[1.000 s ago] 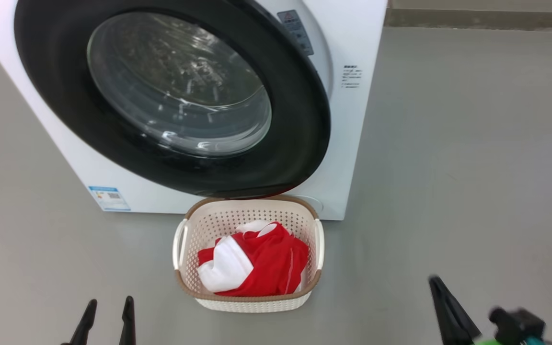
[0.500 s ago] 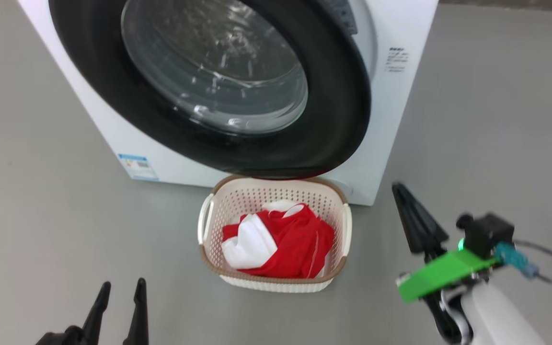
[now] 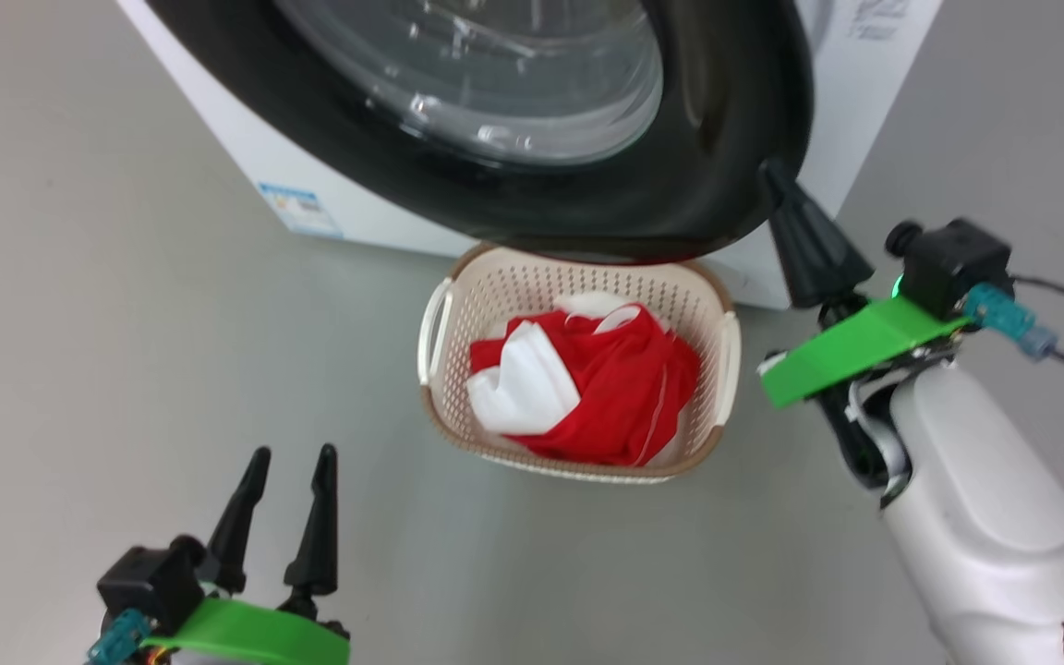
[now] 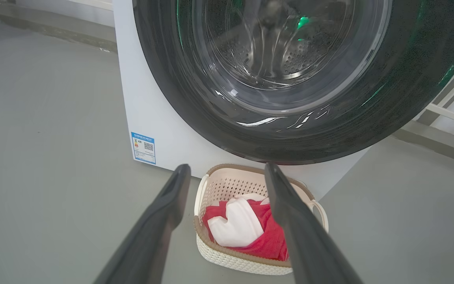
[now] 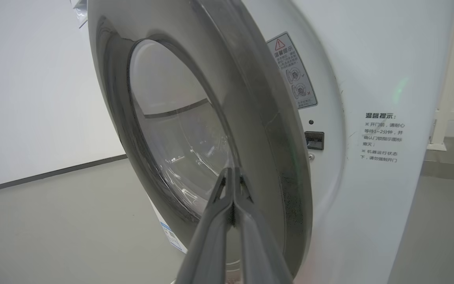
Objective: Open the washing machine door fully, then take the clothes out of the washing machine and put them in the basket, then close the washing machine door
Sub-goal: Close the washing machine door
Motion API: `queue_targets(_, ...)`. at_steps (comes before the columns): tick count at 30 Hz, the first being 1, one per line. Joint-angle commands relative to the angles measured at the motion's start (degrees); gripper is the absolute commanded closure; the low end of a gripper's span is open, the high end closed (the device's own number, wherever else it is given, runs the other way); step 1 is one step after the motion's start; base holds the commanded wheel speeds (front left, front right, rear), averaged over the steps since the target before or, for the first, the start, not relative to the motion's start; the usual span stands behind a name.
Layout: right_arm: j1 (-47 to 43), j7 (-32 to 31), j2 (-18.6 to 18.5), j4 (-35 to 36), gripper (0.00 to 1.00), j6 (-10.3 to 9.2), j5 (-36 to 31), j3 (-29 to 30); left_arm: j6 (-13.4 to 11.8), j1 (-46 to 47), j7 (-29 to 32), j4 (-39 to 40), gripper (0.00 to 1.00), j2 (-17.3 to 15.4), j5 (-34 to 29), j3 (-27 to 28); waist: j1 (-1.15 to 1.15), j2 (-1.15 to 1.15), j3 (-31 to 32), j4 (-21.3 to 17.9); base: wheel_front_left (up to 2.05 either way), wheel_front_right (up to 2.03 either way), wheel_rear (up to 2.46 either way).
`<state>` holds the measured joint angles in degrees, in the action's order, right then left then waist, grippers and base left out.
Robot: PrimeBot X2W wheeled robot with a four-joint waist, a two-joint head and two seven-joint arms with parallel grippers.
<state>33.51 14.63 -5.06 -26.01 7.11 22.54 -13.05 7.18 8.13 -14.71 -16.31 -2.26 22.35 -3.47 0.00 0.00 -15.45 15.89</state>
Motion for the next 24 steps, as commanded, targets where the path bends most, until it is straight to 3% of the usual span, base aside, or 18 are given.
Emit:
queue_targets(1, 2.28, 0.37, 0.7, 0.61, 1.0, 0.37, -0.95, -0.02, 0.31, 2.13, -0.29, 0.84, 0.0, -0.62, 0.42, 1.18, 0.0, 0.0, -4.48, 2.87, 0.0, 0.0, 0.0)
queue_targets(24, 17.01, 0.37, 0.9, 1.72, 1.0, 0.37, -5.61, 11.94, 0.31, 9.59, -0.29, 0.89, 0.0, -0.62, 4.68, -3.36, 0.0, 0.0, -16.42, 6.61, 0.0, 0.0, 0.0)
